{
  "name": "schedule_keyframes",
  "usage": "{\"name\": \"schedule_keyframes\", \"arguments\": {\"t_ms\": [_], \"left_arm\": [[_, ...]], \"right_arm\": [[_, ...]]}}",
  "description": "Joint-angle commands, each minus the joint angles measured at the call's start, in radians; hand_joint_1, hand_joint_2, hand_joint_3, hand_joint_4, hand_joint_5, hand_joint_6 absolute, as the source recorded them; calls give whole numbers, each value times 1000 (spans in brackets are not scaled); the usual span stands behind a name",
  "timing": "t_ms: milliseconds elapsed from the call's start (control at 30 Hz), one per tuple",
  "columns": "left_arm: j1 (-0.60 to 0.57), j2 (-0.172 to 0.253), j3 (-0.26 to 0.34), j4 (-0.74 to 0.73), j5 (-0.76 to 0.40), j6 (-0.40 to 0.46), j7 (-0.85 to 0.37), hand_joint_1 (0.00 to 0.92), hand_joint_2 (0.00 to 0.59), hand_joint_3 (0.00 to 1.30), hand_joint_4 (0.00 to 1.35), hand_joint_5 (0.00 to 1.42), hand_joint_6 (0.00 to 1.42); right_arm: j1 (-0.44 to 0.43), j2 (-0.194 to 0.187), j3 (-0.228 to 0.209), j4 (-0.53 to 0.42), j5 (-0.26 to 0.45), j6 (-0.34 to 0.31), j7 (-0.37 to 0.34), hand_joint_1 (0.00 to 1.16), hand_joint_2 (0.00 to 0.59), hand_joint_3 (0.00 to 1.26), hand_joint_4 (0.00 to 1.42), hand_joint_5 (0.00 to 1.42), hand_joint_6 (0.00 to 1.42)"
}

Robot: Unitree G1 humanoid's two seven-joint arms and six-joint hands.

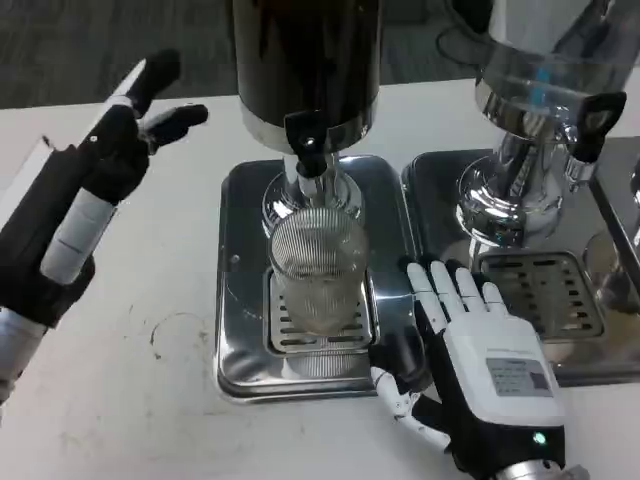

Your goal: Grasp the cup under the faucet to collect the drink, then remove the cup.

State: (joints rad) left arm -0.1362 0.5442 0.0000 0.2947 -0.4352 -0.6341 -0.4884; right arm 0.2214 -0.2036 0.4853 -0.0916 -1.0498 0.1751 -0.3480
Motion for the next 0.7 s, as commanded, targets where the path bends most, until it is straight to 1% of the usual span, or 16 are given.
{"name": "schedule_keyframes", "arguments": {"t_ms": [33, 167, 333, 500, 700], "left_arm": [[-63, -41, 19, -12, -6, 54, -84, 0, 97, 0, 0, 64, 51], [-87, -67, 23, -45, -1, 97, -153, 0, 86, 0, 0, 43, 29], [-117, -82, 19, -49, 5, 153, -239, 0, 81, 1, 0, 102, 61], [-141, -104, 26, -38, 19, 187, -283, 0, 79, 2, 0, 128, 87], [-171, -128, 18, 0, 43, 206, -315, 0, 82, 56, 0, 184, 130]], "right_arm": [[7, 10, 0, -13, 3, 10, 0, 252, 416, 69, 0, 0, 16], [15, 16, -4, -15, 12, 12, -3, 265, 416, 82, 0, 0, 29], [15, 21, 1, -10, 10, 15, -8, 269, 416, 84, 0, 0, 31], [12, 27, -1, -7, 16, 14, -8, 272, 416, 85, 0, 0, 39], [14, 34, 0, -6, 16, 16, -3, 274, 416, 85, 0, 0, 44]]}}
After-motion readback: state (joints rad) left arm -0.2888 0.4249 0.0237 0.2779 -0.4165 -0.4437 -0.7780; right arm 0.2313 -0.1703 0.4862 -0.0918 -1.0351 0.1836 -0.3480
